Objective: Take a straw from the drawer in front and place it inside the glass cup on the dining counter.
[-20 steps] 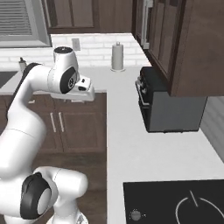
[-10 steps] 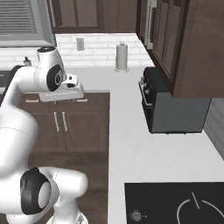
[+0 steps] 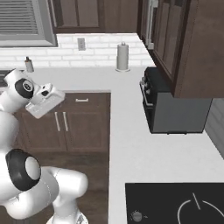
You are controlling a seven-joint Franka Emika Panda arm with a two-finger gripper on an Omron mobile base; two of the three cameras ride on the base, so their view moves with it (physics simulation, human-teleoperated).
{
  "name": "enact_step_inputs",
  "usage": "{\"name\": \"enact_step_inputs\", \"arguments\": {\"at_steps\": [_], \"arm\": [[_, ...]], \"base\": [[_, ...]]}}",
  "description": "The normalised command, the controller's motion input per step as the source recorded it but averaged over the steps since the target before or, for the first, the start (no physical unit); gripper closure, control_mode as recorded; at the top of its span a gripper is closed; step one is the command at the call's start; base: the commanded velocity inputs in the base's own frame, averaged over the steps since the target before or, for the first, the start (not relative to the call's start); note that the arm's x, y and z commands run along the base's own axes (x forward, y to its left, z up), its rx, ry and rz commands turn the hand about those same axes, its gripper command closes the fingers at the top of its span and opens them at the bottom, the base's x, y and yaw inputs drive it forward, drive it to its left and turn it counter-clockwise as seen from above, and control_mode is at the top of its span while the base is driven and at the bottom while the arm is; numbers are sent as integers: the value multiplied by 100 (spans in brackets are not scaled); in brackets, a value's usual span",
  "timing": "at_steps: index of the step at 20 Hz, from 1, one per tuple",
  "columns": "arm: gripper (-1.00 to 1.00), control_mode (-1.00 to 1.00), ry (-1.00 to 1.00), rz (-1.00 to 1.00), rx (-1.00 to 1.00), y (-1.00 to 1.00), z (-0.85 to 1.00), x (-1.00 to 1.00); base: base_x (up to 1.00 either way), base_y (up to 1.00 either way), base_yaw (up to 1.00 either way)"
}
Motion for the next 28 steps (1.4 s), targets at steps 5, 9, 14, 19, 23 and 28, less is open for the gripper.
{"name": "enact_step_inputs", "arguments": {"at_steps": [5,9,14,19,23,28], "arm": [[-100,-100,0,-10,-45,0,-72,44],[-100,-100,0,-8,-37,-3,-72,35],[-100,-100,0,-7,-26,-33,-73,40],[-100,-100,0,-8,-19,-42,-72,41],[-100,-100,0,-2,-5,-37,-61,44],[-100,-100,0,0,0,-42,-41,43]], "base": [[0,0,0],[0,0,0],[0,0,0],[0,0,0],[0,0,0],[0,0,0]]}}
